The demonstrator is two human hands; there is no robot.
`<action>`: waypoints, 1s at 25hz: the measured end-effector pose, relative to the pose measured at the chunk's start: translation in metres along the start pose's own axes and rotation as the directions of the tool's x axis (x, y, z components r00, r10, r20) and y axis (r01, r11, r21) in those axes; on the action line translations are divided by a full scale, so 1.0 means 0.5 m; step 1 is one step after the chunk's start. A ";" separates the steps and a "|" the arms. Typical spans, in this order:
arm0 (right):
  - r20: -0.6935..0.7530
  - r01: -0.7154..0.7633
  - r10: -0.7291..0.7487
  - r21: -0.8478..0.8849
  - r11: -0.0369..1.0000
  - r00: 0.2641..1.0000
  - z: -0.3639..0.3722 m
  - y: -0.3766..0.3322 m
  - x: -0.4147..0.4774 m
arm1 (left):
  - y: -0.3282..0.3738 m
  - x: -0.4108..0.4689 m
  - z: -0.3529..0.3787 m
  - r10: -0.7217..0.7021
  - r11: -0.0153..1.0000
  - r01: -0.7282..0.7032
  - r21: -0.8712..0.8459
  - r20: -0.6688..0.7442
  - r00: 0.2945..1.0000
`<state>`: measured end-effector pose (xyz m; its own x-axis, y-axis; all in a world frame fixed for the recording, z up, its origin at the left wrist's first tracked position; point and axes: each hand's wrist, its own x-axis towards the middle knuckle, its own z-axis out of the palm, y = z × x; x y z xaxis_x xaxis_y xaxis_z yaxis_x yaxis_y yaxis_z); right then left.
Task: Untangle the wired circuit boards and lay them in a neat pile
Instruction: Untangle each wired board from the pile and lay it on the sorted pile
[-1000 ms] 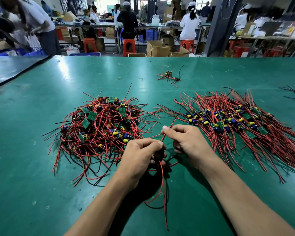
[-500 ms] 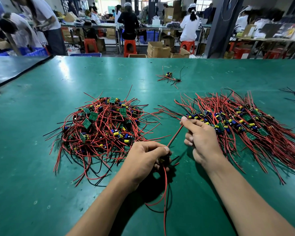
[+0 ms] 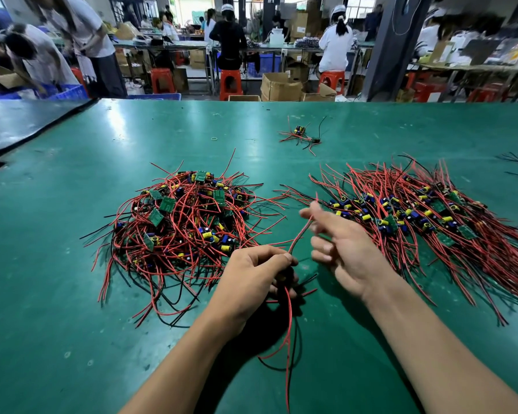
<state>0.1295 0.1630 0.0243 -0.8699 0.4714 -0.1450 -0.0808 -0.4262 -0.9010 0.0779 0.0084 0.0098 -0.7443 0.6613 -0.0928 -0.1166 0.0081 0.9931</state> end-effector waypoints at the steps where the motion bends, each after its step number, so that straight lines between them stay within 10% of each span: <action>1: 0.072 -0.019 0.026 -0.095 0.995 0.997 0.003 0.009 -0.005 | 0.000 0.000 0.000 0.000 1.000 0.000 -0.017 -0.008 1.000; 5: 0.223 -0.098 0.149 -0.224 0.970 0.963 0.011 0.033 -0.023 | 0.000 0.003 -0.003 -0.009 0.999 0.008 -0.050 -0.028 1.000; 14: -0.146 0.231 -0.285 -0.303 0.924 0.947 -0.037 0.030 0.033 | 0.004 -0.004 0.001 -0.033 0.999 0.037 -0.038 0.100 0.994; 25: -0.216 0.417 -0.623 -0.576 0.703 0.752 -0.069 0.024 0.049 | 0.016 -0.010 -0.004 -0.089 0.994 0.099 -0.055 0.167 0.982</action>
<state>0.1241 0.1958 -0.0042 -0.4990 0.7867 0.3635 -0.1393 0.3412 -0.9296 0.0791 0.0036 0.0182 -0.6111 0.7737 -0.1673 -0.2260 0.0320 0.9736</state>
